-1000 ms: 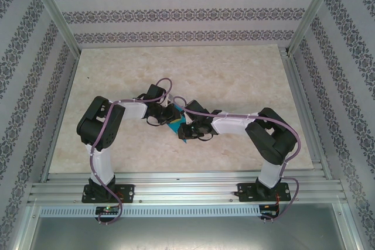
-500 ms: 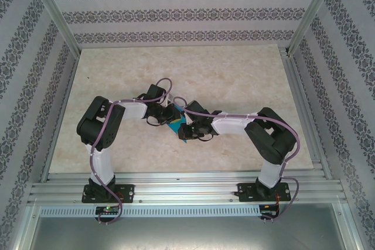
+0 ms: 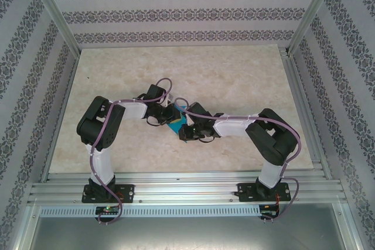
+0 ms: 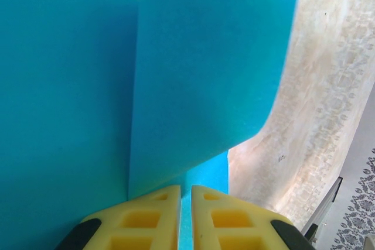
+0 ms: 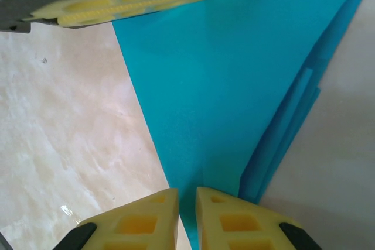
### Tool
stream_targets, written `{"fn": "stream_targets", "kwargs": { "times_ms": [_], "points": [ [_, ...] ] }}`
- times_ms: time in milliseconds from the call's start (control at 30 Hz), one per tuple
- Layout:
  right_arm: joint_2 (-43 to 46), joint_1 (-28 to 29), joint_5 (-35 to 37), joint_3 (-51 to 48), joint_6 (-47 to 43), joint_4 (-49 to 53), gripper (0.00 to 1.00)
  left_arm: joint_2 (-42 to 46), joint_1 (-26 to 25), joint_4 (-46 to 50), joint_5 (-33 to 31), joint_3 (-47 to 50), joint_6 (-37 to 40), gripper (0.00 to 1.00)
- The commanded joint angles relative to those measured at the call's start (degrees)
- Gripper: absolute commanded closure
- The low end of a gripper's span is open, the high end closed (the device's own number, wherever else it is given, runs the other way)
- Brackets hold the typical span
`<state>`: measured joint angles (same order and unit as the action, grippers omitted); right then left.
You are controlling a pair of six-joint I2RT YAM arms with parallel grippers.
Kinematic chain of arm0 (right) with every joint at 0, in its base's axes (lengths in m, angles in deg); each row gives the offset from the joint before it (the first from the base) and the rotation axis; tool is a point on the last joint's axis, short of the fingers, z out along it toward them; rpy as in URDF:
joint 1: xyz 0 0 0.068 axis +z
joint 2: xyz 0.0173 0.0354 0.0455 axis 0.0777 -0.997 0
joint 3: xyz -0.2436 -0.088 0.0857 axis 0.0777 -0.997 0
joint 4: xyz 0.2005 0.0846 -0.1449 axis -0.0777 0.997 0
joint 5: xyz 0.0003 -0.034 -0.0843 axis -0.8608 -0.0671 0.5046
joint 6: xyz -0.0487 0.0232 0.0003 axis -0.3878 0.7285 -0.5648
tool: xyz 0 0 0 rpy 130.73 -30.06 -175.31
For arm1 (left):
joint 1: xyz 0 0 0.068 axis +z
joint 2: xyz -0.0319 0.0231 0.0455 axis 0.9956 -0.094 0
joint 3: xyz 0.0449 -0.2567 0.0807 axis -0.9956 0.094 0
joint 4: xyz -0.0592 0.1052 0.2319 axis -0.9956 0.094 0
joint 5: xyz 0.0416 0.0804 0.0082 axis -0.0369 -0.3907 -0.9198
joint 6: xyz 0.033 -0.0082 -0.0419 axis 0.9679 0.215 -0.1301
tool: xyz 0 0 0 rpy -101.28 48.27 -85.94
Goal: Fold a paper plane with a square sheet of paper (fold left side to right side)
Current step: Fourth fold the wing at the center of the table.
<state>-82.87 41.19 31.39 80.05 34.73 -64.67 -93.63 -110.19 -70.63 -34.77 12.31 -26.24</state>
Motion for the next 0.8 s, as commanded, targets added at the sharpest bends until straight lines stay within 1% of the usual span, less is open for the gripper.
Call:
{"fn": "stream_targets", "kwargs": {
  "times_ms": [0, 433, 767],
  "points": [
    [1.0, 1.2, -1.7, -4.0, 1.5, 6.6, 0.83, -4.4, -0.7, 2.9, -4.8, 1.0, 1.5, 0.85],
    [3.0, 2.7, -4.5, -8.3, 2.9, 5.8, 0.83, -4.9, -0.6, 3.6, -5.3, 0.5, 2.0, 0.85],
    [5.4, 3.0, -4.8, -9.0, 0.4, 11.2, 0.83, -5.0, -0.6, 4.0, -5.4, 0.3, 2.3, 0.85]
  ]
}}
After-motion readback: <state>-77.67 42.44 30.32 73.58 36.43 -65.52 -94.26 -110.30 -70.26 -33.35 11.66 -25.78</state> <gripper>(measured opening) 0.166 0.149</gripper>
